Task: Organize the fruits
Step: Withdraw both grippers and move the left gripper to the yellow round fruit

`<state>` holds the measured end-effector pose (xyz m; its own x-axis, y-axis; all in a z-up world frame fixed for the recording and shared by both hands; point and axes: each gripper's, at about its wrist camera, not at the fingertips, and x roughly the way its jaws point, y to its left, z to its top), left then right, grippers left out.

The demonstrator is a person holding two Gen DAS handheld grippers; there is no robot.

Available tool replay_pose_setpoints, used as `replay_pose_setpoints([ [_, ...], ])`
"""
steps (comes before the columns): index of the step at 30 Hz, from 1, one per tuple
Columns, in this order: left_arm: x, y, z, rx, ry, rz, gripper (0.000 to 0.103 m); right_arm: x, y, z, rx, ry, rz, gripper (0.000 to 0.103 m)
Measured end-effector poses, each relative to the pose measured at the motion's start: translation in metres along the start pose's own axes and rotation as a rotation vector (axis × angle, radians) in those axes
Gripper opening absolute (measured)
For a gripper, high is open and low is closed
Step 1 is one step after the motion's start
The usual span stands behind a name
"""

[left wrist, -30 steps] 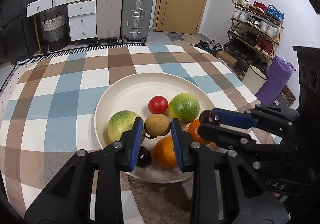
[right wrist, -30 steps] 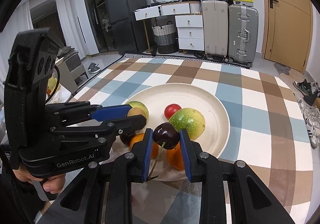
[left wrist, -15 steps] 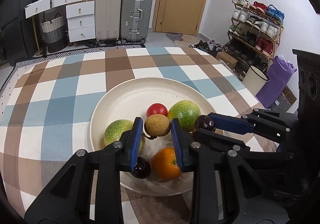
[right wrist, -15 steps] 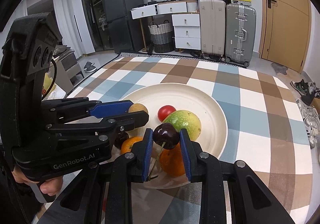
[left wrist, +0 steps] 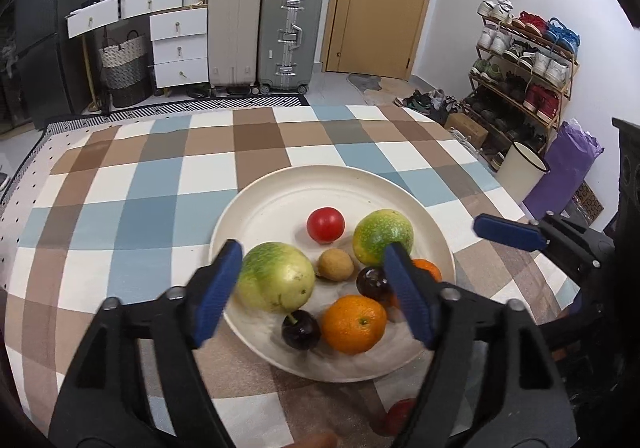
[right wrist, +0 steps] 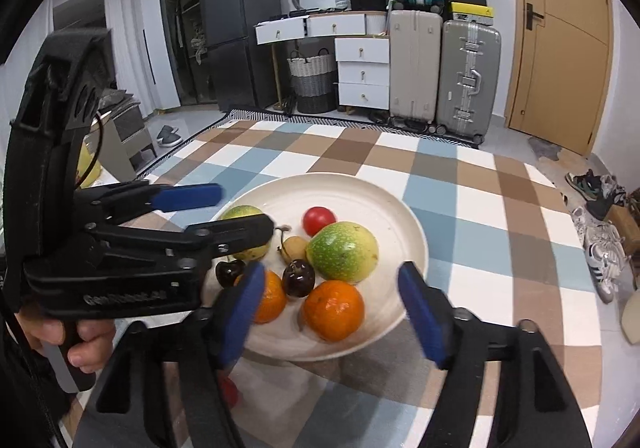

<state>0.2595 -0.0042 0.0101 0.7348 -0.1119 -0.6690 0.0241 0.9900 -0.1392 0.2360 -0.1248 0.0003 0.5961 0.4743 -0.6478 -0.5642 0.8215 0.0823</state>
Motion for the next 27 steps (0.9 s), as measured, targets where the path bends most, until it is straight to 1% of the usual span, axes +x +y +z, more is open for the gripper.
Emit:
replay_pose_setpoints([
  [1, -0.002, 0.002, 0.000, -0.009, -0.001, 0.007, 0.088, -0.002, -0.002, 0.000, 0.006, -0.001, -0.003, 0.085],
  [2, -0.005, 0.005, -0.001, -0.022, -0.004, 0.004, 0.093, -0.006, -0.003, -0.001, 0.012, -0.007, -0.007, 0.087],
  [3, -0.008, 0.006, -0.002, -0.030, -0.007, -0.004, 0.096, -0.009, -0.004, -0.001, 0.018, -0.010, -0.007, 0.090],
  [4, -0.011, 0.008, -0.004, -0.039, -0.009, -0.008, 0.103, -0.012, -0.005, -0.002, 0.024, -0.009, -0.006, 0.094],
  [6, -0.017, 0.009, -0.007, -0.045, -0.016, -0.004, 0.102, -0.016, -0.007, -0.003, 0.041, -0.004, -0.006, 0.101],
  [7, -0.020, 0.009, -0.009, -0.040, -0.015, 0.002, 0.102, -0.018, -0.008, -0.003, 0.044, -0.007, -0.006, 0.101],
  [11, -0.033, 0.007, -0.016, -0.024, -0.014, 0.024, 0.102, -0.026, -0.008, -0.008, 0.053, -0.010, -0.006, 0.102],
  [21, -0.078, -0.004, -0.044, 0.014, -0.026, 0.047, 0.102, -0.056, 0.003, -0.021, 0.060, -0.018, 0.007, 0.103],
  [27, -0.104, -0.005, -0.062, 0.007, -0.027, 0.063, 0.102, -0.073, 0.011, -0.027, 0.057, -0.019, 0.012, 0.103],
])
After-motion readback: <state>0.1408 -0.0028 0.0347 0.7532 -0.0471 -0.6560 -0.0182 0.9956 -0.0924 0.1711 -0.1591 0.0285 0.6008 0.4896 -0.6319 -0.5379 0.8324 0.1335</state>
